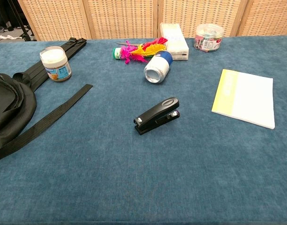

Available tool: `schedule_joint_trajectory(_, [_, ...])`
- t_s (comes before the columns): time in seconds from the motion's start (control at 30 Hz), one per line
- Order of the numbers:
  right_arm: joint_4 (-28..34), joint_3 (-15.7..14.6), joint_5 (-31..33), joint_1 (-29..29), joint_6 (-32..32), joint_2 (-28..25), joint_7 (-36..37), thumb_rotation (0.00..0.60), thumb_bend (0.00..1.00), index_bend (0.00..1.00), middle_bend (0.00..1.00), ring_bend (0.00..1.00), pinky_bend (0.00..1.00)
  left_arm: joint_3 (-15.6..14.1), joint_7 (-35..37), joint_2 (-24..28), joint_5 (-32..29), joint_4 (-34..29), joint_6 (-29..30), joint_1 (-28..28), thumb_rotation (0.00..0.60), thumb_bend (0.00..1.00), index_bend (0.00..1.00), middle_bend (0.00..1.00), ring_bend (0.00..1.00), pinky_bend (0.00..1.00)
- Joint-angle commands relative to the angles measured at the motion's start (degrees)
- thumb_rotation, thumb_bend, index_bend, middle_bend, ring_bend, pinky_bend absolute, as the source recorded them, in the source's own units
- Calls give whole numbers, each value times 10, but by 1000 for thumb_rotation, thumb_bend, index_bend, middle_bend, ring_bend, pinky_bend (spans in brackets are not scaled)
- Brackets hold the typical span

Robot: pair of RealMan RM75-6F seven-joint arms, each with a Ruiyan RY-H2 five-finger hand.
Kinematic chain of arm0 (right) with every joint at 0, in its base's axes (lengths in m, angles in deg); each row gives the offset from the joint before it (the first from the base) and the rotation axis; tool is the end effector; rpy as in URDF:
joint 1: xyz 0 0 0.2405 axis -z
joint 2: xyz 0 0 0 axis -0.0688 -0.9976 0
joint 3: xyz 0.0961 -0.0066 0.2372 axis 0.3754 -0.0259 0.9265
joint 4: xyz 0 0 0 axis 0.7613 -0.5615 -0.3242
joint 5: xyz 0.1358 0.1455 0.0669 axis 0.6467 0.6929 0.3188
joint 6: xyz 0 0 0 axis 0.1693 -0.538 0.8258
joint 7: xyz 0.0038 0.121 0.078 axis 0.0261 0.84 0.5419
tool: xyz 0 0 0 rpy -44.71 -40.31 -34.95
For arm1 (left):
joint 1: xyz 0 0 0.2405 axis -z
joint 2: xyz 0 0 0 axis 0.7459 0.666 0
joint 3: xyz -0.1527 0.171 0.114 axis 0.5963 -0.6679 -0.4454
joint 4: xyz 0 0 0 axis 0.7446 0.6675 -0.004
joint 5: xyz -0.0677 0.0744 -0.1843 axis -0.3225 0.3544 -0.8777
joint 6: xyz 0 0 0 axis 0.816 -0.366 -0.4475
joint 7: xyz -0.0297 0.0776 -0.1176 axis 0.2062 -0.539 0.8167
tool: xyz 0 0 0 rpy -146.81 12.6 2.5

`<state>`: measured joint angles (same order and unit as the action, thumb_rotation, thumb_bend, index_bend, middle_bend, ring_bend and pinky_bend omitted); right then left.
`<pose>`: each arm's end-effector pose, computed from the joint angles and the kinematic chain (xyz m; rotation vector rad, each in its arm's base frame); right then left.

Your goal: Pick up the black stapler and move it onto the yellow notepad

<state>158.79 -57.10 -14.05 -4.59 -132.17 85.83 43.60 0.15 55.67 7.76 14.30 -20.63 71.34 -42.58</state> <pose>-0.2705 -0.1545 0.1609 1.4330 -0.6580 0.8766 -0.2745 0.1697 0.1733 -1.3869 -0.9969 -0.8718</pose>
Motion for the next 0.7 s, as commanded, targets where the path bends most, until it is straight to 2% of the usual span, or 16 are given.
schedule_joint_trajectory(0.03, [2, -1, 3, 1, 1, 1, 2, 600, 0, 0, 0, 0, 0, 0, 1, 2, 0, -2, -6, 1, 600, 0, 0, 0, 0, 18])
schedule_joint_trajectory(0.17, [3, -4, 3, -2, 13, 2, 9, 600, 0, 0, 0, 0, 0, 0, 4, 4, -1, -3, -11, 2, 600, 0, 0, 0, 0, 18])
schedule_joint_trajectory(0.27, [-10, -10, -20, -28, 46, 4, 56, 600, 0, 0, 0, 0, 0, 2, 7, 4, -2, -4, -9, 0, 600, 0, 0, 0, 0, 18])
schedule_joint_trajectory(0.37, [-39, -13, -59, -76, 95, 6, 133, 600, 0, 0, 0, 0, 0, 6, 5, 3, -3, -3, -7, 0, 600, 0, 0, 0, 0, 18])
schedule_joint_trajectory(0.47, [-85, 4, -89, -154, 166, 23, 194, 600, 0, 0, 0, 0, 0, 9, -4, -1, -13, -4, -11, 1, 600, 0, 0, 0, 0, 14])
schedule_joint_trajectory(0.57, [-98, 16, -89, -192, 206, 39, 181, 600, 0, 0, 0, 0, 0, 13, -11, -3, -21, -7, -10, 1, 600, 0, 0, 0, 0, 8])
schedule_joint_trajectory(0.7, [-97, 28, -85, -250, 286, 68, 129, 600, 0, 0, 0, 0, 0, 19, -18, -7, -36, -8, -12, 1, 600, 0, 0, 0, 0, 7])
